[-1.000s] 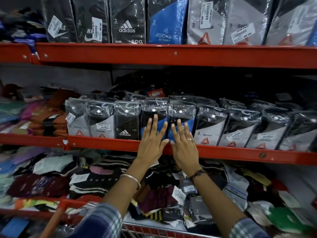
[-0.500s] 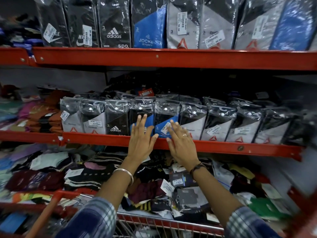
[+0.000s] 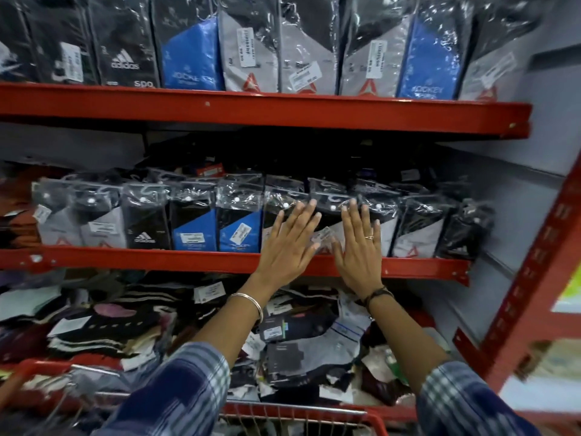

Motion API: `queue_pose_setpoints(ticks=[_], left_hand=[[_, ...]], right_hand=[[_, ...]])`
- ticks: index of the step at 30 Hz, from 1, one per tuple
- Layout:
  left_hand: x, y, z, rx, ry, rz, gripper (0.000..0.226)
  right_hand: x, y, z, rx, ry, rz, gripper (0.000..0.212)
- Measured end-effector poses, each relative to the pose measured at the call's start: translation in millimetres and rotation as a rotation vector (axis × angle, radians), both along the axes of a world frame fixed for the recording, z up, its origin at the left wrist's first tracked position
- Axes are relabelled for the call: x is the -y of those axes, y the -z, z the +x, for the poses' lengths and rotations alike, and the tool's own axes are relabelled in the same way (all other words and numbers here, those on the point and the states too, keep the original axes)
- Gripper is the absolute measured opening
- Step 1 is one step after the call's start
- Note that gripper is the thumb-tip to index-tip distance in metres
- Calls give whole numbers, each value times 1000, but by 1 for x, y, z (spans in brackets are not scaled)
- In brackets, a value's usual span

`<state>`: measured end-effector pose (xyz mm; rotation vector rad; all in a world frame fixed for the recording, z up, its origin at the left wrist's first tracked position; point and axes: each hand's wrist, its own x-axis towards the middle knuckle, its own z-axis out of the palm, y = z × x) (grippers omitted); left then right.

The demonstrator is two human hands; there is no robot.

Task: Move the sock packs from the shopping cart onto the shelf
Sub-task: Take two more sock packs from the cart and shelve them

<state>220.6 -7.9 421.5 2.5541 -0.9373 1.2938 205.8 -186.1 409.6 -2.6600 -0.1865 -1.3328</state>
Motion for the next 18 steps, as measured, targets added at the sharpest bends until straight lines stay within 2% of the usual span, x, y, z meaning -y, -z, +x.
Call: queue_pose_setpoints(ticks=[7, 18], left_hand=[[43, 21, 26, -8, -60, -32, 62], [68, 51, 63, 120, -185, -144, 61]], right_hand=[[36, 10, 32, 71, 83, -90, 61], [53, 22, 67, 210, -18, -166, 60]])
